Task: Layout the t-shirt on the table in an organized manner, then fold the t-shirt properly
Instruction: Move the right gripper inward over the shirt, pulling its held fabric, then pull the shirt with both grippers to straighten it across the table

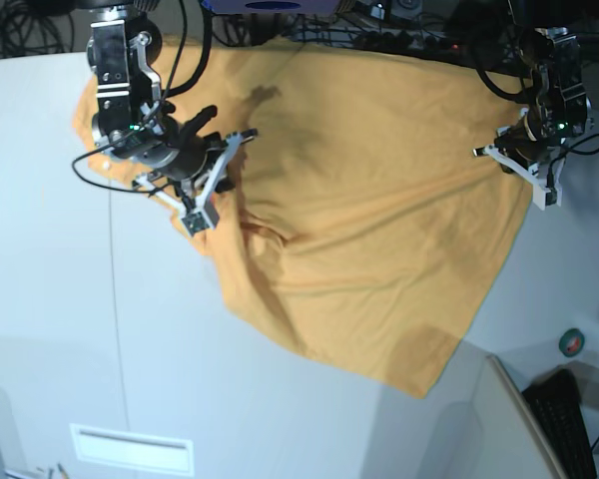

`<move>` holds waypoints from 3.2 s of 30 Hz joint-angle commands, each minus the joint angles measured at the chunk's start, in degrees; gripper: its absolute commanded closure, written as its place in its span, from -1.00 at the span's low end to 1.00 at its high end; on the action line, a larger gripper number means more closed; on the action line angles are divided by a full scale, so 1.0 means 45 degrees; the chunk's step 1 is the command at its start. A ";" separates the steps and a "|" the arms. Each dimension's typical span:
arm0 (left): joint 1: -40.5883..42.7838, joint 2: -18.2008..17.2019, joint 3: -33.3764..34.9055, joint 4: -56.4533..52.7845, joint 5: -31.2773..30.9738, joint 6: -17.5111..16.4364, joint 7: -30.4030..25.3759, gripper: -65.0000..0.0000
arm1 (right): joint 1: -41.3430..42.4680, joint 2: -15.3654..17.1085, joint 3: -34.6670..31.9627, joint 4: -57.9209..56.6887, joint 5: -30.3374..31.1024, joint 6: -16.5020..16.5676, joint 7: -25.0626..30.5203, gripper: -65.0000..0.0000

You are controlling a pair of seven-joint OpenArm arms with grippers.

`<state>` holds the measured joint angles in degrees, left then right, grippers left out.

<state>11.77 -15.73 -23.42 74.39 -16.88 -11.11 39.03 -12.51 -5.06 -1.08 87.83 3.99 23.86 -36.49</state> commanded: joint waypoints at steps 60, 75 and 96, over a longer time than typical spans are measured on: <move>-0.0066 0.0047 -0.0061 0.0260 -0.0028 -0.0001 -0.0164 1.00 | 0.7518 0.3185 0.3298 -0.4231 0.1507 -0.1951 -0.0497 1.00; -0.0515 0.0027 -0.0041 0.0338 -0.0028 -0.0001 -0.0047 1.00 | 0.9120 0.4240 0.3278 -0.7494 0.1507 -0.4393 0.2727 -0.28; -0.2332 -0.0286 0.1913 -0.1147 0.0109 0.0018 0.1027 1.00 | 0.1618 0.3146 0.1559 -0.2317 0.1507 -0.1502 -0.2177 1.00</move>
<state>1.87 -16.38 -14.76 68.79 -16.16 -10.72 43.33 -5.87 8.51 5.80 77.12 10.61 17.19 -46.24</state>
